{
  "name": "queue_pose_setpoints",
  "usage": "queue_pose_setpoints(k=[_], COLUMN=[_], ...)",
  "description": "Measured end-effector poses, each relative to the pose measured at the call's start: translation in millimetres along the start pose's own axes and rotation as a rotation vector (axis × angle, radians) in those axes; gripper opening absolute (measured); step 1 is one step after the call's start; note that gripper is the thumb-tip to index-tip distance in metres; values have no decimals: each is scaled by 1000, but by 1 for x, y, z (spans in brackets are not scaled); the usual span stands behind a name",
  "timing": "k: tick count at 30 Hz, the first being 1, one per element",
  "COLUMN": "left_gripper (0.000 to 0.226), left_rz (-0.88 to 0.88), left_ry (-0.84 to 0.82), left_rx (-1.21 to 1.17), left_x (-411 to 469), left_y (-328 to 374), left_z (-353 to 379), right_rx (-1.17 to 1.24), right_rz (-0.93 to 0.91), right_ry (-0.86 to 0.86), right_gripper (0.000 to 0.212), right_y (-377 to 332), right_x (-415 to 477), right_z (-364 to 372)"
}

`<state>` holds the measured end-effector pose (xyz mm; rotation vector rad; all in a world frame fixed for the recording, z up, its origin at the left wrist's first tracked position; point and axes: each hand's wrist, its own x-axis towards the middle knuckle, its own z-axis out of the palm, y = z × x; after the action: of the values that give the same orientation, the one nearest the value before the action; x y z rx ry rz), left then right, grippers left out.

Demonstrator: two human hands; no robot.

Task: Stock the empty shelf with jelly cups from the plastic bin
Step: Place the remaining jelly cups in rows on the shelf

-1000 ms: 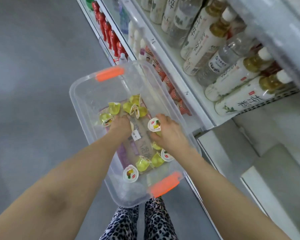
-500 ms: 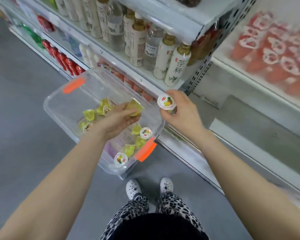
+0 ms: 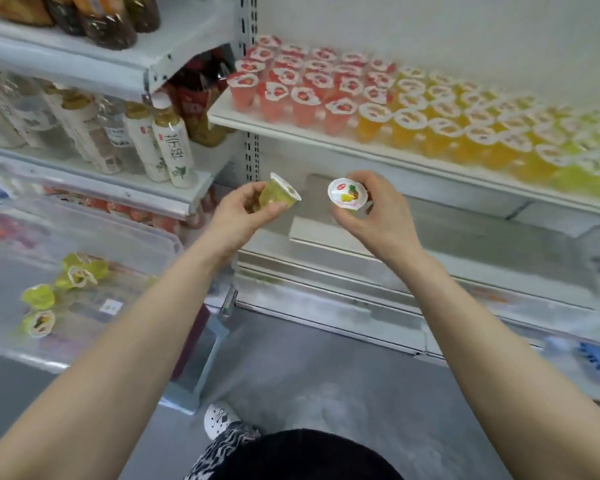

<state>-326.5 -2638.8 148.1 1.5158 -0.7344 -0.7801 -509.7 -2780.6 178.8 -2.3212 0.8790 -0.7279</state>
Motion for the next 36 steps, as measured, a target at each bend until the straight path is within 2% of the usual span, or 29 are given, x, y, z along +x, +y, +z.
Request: queue_pose_setpoints(k=[4, 8, 11, 14, 22, 25, 34, 36], left_gripper=[35, 44, 31, 26, 45, 36, 49, 46], left_rz=[30, 79, 123, 167, 254, 302, 363, 370], left_ry=[-104, -214, -271, -309, -443, -441, -362, -353], left_rx=[-25, -21, -26, -32, 83, 120, 198, 201], left_x=[-6, -15, -22, -25, -10, 11, 95, 112], left_y=[23, 47, 66, 81, 113, 124, 152, 157], left_z=[95, 184, 251, 312, 434, 471, 564, 580], right_rx=[-43, -119, -146, -182, -200, -215, -228, -216], right_rz=[33, 86, 150, 204, 318, 351, 335, 334], right_ry=[96, 195, 256, 306, 455, 499, 533, 536], right_gripper=[42, 48, 51, 53, 47, 43, 38, 38], right_y=[47, 94, 125, 155, 222, 245, 316, 331], right_x=[-30, -63, -88, -109, -133, -127, -64, -49], right_z=[-83, -160, -210, -255, -347, -373, -443, -457])
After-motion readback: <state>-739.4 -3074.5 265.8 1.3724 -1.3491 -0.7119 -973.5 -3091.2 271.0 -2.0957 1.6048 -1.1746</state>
